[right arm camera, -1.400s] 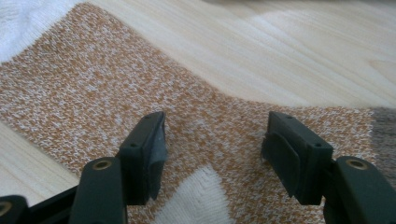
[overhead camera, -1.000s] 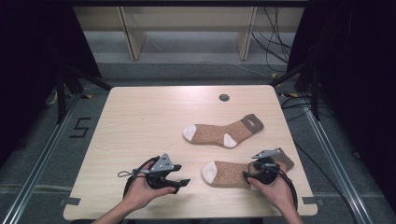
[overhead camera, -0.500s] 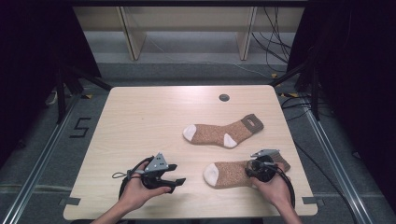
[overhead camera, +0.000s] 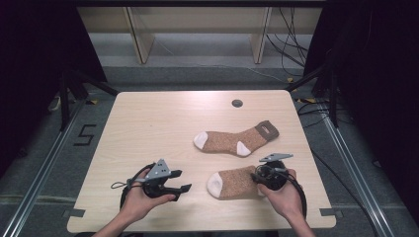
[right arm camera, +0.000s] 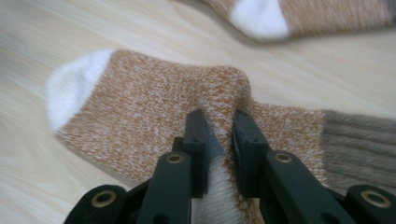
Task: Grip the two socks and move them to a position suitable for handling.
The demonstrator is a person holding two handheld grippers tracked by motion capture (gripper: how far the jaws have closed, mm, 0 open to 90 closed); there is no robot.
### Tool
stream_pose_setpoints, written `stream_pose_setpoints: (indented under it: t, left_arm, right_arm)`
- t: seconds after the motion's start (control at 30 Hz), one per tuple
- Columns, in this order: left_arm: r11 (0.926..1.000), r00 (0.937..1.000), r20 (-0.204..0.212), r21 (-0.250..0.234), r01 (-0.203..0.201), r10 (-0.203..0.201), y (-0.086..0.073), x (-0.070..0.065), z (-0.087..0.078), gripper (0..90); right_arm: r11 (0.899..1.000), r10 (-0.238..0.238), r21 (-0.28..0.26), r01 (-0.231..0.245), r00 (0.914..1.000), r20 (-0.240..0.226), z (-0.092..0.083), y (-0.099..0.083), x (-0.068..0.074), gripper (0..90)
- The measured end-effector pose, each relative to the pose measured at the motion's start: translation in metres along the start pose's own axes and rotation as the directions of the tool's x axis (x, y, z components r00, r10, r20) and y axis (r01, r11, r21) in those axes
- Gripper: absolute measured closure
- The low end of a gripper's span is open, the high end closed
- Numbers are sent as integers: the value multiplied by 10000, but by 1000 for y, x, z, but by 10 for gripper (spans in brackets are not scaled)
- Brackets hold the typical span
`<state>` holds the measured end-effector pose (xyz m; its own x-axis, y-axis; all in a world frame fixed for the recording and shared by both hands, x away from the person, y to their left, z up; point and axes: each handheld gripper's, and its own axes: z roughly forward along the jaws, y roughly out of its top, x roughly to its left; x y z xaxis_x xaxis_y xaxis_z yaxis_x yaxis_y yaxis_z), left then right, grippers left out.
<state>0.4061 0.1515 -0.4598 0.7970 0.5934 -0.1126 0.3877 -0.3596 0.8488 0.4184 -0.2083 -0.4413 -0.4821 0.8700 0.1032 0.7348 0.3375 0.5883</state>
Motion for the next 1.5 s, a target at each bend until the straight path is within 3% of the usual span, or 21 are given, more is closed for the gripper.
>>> stream_pose_setpoints:
  t: [0.07, 0.13, 0.2, 0.33, 0.4, 0.47, 0.6, 0.77, 0.8, 0.93, 1.0, 1.03, 1.07, 1.1, 1.17, 1.27, 1.37, 1.4, 1.43, 1.47, 1.5]
  left_arm:
    - [9997, 9997, -252, -227, 70, -76, 3, 7, -14, 381]
    - [9994, 9992, -363, -324, 143, -155, 3, 9, -18, 383]
    - [9979, 9976, -599, -573, 309, -343, 4, 17, -30, 385]
    - [9964, 9952, -829, -708, 467, -525, 2, 24, -41, 391]
    - [9943, 9942, -878, -920, 539, -621, 1, 27, -45, 394]
    - [9919, 9917, -993, -1046, 718, -822, -1, 29, -51, 395]
    - [9907, 9872, -1224, -1025, 898, -1022, -8, 32, -58, 402]
    - [9930, 9836, -1398, -475, 1086, -1143, -17, 32, -60, 422]
    - [9906, 9820, -1304, -255, 1343, -1365, -23, 34, -58, 426]
    - [9876, 9771, -1526, 282, 1545, -1485, -31, 35, -55, 427]
    - [9846, 9765, -1563, 699, 1605, -1481, -36, 36, -51, 433]
    - [9772, 9794, -1548, 1475, 1527, -1297, -39, 37, -49, 437]
    - [9772, 9794, -1548, 1475, 1527, -1297, -39, 37, -49, 440]
    - [9684, 9794, -1630, 1988, 1506, -1189, -42, 38, -45, 448]
    - [9639, 9804, -1652, 2241, 1436, -1076, -44, 37, -44, 462]
    - [9589, 9810, -1705, 2500, 1343, -929, -45, 35, -44, 473]
    - [9570, 9814, -1739, 2615, 1253, -809, -44, 35, -50, 478]
    - [9570, 9794, -1842, 2598, 1291, -821, -44, 35, -52, 484]
    - [9525, 9748, -2075, 2717, 1377, -818, -47, 38, -56, 506]
    - [9525, 9748, -2075, 2717, 1377, -818, -47, 38, -56, 521]
    - [9470, 9713, -2248, 2879, 1429, -782, -50, 39, -58, 536]
  right_arm:
    - [9979, -449, -481, 441, 9989, -149, -3, 11, 14, 783]
    - [9982, -320, -518, 305, 9991, -278, -3, 15, 21, 783]
    - [9952, -648, -765, 609, 9967, -494, -1, 26, 35, 783]
    - [9932, -847, -856, 784, 9937, -729, 4, 37, 53, 783]
    - [9919, -998, -892, 909, 9898, -1012, 10, 47, 73, 783]
    - [9899, -1176, -917, 1078, 9871, -1086, 13, 51, 80, 783]
    - [9875, -1451, -812, 1351, 9803, -1339, 29, 64, 113, 783]
    - [9880, -1476, -682, 1388, 9778, -1488, 45, 70, 134, 782]
    - [9871, -1545, -662, 1457, 9754, -1570, 53, 72, 141, 778]
    - [9899, -1401, -445, 1346, 9768, -1622, 68, 71, 151, 768]
    - [9900, -1411, -266, 1386, 9757, -1679, 80, 68, 155, 756]
    - [9906, -1357, -56, 1368, 9759, -1711, 88, 64, 157, 732]
    - [9906, -1357, -56, 1368, 9759, -1711, 88, 64, 157, 732]
    - [9903, -1347, 101, 1388, 9742, -1812, 96, 60, 157, 657]
    - [9927, -1130, 193, 1193, 9726, -2031, 98, 57, 155, 573]
    - [9953, -972, -208, 949, 9717, -2155, 84, 63, 145, 480]
    - [9958, -807, -587, 708, 9789, -1878, 66, 71, 129, 494]
    - [9915, -1053, -923, 914, 9815, -1600, 59, 75, 118, 506]
    - [9898, -1185, -903, 1104, 9890, -889, 53, 80, 91, 536]
    - [9918, -1153, -627, 1117, 9916, -586, 54, 81, 79, 553]
    - [9967, -772, -269, 760, 9960, -453, 56, 79, 69, 571]
